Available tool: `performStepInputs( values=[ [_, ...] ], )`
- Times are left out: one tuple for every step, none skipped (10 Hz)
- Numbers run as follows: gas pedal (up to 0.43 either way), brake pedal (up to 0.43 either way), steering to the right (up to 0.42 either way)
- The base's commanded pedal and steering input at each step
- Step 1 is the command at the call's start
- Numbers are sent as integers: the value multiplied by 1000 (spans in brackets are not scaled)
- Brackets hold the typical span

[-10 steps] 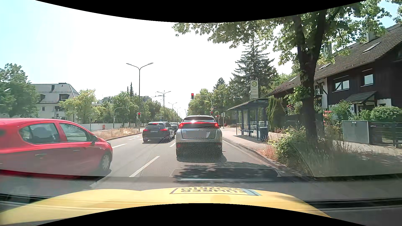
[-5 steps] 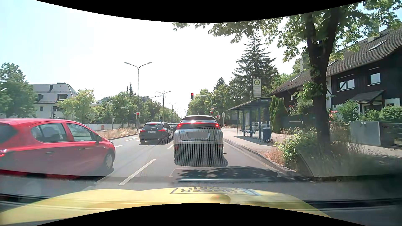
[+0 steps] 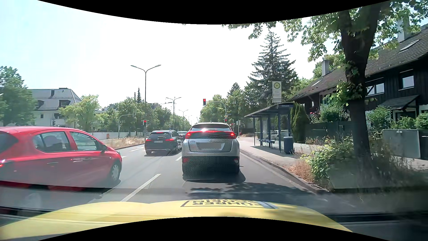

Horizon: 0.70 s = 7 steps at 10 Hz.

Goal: Follow the waypoints while adhering to traffic rules and regulations

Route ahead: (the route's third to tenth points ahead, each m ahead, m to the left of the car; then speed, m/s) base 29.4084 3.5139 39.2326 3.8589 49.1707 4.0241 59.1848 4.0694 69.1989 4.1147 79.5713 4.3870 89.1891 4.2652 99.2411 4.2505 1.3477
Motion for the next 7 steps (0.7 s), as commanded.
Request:
performStepInputs(
  values=[
    [0, 122, -5],
    [0, 128, -6],
    [0, 140, -6],
    [0, 146, -6],
    [0, 152, -6],
    [0, 159, -6],
    [0, 165, -6]
  ],
)
